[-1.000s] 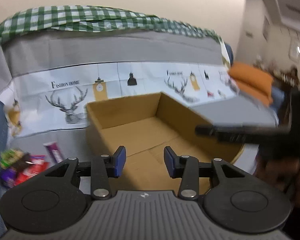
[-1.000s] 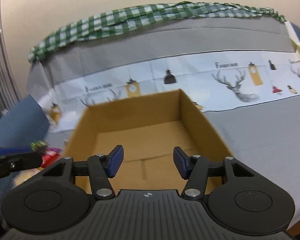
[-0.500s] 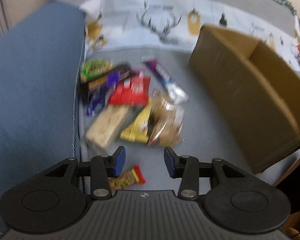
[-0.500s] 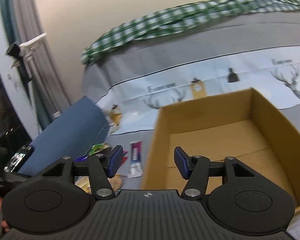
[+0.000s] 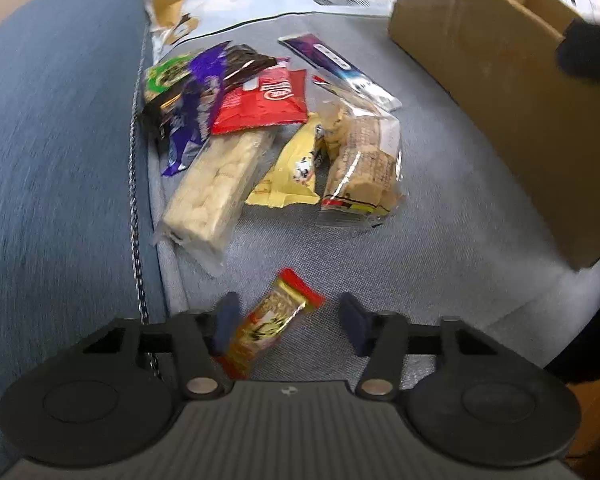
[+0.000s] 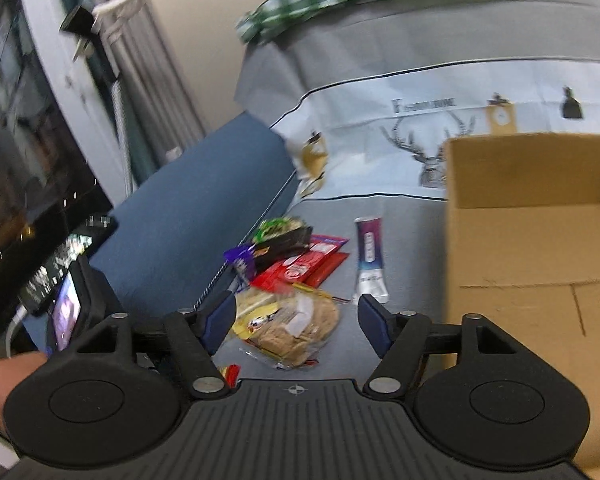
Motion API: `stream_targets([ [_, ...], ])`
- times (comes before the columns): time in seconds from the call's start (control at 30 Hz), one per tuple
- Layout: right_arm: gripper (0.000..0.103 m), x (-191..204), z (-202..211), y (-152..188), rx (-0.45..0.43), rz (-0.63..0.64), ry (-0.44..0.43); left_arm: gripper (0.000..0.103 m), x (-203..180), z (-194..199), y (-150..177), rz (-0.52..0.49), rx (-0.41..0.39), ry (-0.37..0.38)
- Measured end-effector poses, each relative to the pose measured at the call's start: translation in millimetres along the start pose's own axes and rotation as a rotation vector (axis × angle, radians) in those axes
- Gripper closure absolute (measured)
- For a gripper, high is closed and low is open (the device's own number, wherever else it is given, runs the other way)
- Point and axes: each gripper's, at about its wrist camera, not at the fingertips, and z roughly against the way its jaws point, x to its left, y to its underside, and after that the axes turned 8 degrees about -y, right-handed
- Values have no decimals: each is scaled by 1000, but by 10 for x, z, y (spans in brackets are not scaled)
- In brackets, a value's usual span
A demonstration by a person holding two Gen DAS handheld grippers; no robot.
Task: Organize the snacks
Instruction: 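Grasp the red-gold snack with the left tool while the right tool grasps the cracker bag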
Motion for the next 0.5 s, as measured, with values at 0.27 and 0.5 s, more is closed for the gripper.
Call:
stream_targets([
  [0.27, 20, 114, -614, 32, 78, 19, 11, 85, 29, 220, 157, 118, -59, 29],
  [0.5, 18, -156, -1164, 154, 148, -129, 86, 85, 57, 252, 169, 157, -84, 54],
])
